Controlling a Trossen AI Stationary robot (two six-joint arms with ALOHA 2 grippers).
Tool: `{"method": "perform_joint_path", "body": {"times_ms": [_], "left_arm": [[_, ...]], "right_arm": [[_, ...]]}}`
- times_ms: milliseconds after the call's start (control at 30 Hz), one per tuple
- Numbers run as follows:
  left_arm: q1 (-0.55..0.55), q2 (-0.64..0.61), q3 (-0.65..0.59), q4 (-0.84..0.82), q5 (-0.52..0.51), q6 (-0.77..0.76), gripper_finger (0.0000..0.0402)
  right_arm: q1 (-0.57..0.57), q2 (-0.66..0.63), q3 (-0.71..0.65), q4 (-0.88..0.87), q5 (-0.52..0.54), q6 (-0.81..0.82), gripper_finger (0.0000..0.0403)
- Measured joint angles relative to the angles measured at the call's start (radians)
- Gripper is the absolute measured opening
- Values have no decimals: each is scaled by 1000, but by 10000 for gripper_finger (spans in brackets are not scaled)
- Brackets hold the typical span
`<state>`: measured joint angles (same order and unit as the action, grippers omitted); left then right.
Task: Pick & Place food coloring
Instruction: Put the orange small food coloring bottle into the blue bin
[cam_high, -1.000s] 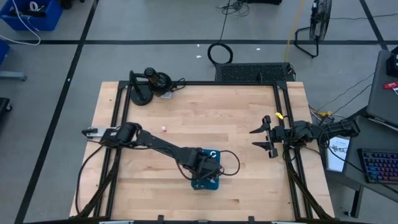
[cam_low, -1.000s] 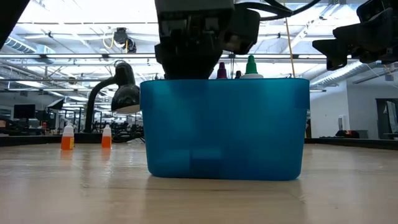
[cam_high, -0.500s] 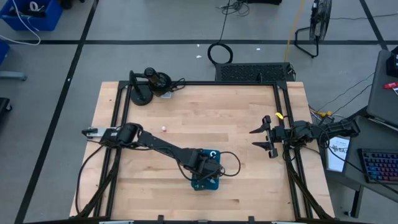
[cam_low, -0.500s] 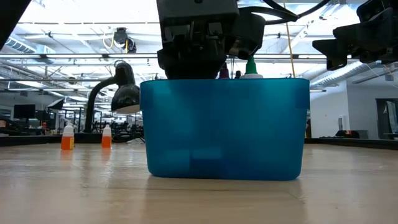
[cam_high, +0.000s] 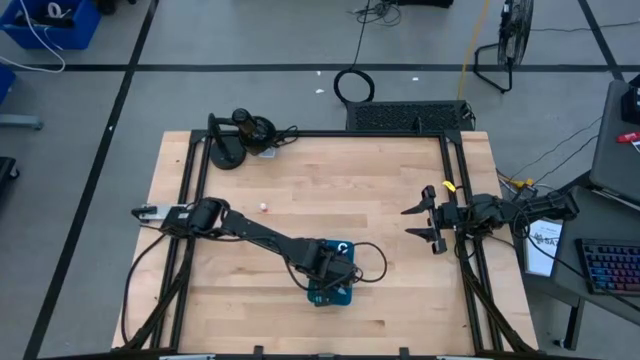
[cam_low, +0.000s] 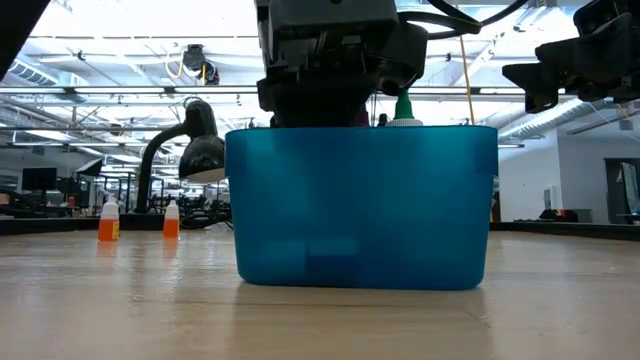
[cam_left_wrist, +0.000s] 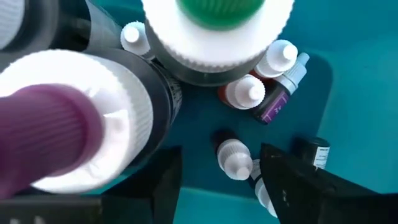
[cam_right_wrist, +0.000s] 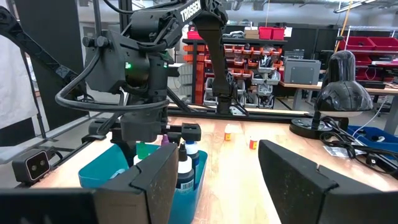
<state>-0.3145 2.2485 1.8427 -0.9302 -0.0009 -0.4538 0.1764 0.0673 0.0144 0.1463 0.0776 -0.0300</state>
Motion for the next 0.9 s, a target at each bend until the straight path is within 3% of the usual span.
{"method": "perform_joint_path", "body": {"times_ms": [333, 467, 633, 900], "left_arm": [[0, -108, -3, -7, 6, 1, 224], [-3, -187, -3, -60, -79, 8, 225], [-17, -274, -2, -208, -313, -51, 225], [-21, -294, -2, -164, -289, -37, 225]], "right_arm": [[0, 0, 0, 0, 0, 0, 212], [0, 0, 0, 0, 0, 0, 212], [0, 0, 0, 0, 0, 0, 212], [0, 0, 0, 1, 0, 0, 212]]}}
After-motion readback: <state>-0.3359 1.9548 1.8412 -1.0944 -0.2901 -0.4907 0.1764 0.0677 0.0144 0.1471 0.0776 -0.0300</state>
